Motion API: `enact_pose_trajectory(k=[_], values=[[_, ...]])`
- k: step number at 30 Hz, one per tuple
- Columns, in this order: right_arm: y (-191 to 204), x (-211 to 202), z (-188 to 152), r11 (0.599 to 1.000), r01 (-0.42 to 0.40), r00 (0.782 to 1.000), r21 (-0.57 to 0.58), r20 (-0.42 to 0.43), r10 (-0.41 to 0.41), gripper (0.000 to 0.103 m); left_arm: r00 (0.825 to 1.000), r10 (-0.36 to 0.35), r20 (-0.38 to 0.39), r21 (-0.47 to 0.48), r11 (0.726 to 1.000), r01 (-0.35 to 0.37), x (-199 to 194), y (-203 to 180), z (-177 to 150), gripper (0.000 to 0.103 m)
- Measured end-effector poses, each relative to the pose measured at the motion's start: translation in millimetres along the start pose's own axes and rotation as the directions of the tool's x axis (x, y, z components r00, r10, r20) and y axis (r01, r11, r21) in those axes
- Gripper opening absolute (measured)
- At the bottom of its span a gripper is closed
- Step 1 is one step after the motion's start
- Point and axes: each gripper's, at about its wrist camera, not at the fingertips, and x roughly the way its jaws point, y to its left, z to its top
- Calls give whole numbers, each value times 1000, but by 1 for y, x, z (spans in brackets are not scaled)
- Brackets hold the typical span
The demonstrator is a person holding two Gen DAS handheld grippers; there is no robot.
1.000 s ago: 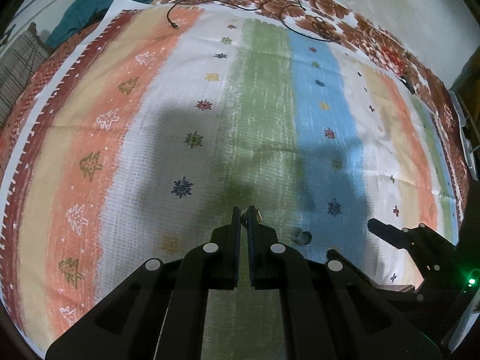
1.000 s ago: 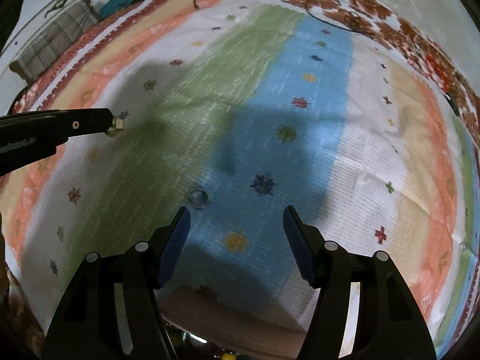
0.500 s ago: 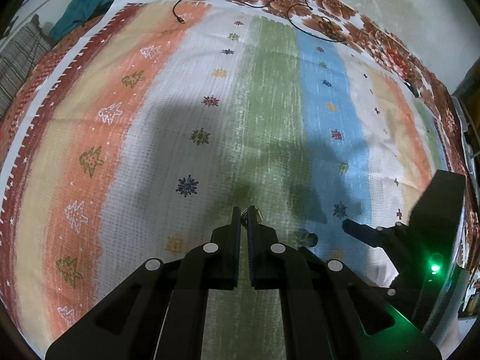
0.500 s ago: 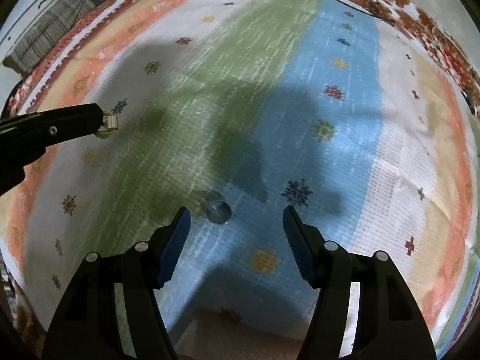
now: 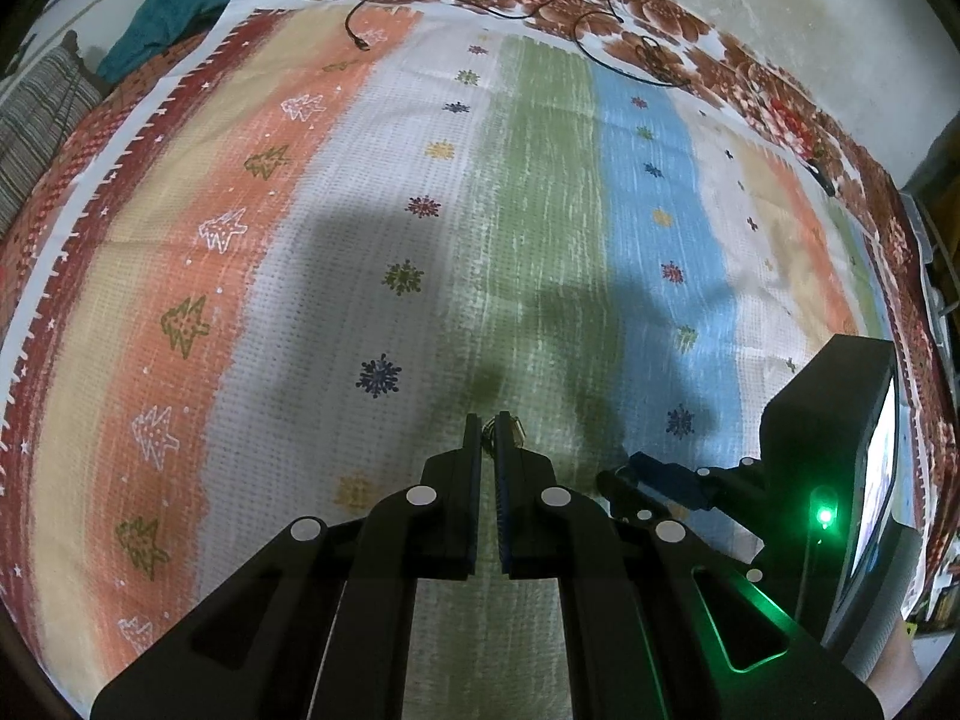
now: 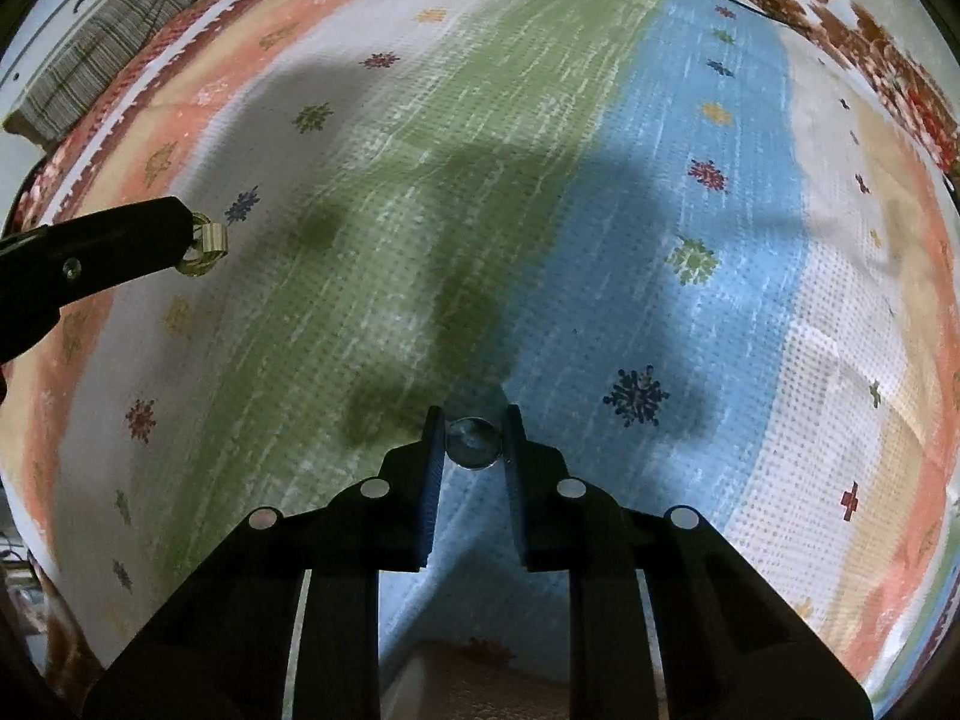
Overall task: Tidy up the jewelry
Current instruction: 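Grasp the small clear bead with the right gripper while the left gripper holds the gold charm, then carry the gold charm and clear bead in both grippers over the tin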
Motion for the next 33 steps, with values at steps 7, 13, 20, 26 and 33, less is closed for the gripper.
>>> enact_pose_trajectory(k=[7,13,20,26,33], values=[[-11,-13,-19,1000,8,1000,22,25,-9,20,1000,2,3,8,1000,-2,-3,-3,-1,4],[-33,-35,-34,998,28,997,63,72,-32,20,1000,8,16,40,999,-8,-12,-18,-8,4],[-53,-63,-49,993,41,991,111,122,-54,20,999,5,40,82,997,-9,-24,-40,-15,4],[-68,-82,-58,986,35,985,161,164,-62,20,999,-2,55,129,992,-5,-35,-62,-24,4],[-85,-103,-76,981,27,977,191,203,-66,20,996,-17,83,166,986,3,-52,-82,-30,4]])
